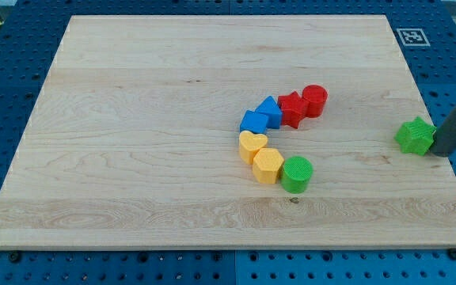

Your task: Place the arm below the green star

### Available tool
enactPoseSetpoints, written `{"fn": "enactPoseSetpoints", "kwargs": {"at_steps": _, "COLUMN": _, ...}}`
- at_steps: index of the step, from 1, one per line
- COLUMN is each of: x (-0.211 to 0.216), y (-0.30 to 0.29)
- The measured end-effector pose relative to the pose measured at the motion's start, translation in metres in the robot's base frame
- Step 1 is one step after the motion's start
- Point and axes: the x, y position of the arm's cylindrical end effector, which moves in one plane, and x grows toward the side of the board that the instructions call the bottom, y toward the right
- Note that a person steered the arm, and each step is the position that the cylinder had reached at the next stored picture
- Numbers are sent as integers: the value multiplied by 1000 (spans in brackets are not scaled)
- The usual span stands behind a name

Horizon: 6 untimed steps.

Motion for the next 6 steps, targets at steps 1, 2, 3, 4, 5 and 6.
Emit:
{"fn": "enactPoseSetpoints", "kwargs": {"at_steps": 1, "x": 26, "y": -12}}
{"fn": "enactPoseSetpoints", "kwargs": {"at_steps": 2, "x": -4, "y": -34}}
{"fn": "enactPoseSetpoints", "kwargs": {"at_steps": 3, "x": -21, "y": -33}}
{"fn": "enactPoseSetpoints", "kwargs": {"at_steps": 4, "x": -21, "y": -32}}
{"fn": "enactPoseSetpoints", "kwargs": {"at_steps": 5, "x": -21, "y": -32}}
{"fn": "enactPoseSetpoints", "kwargs": {"at_steps": 6, "x": -14, "y": -46}}
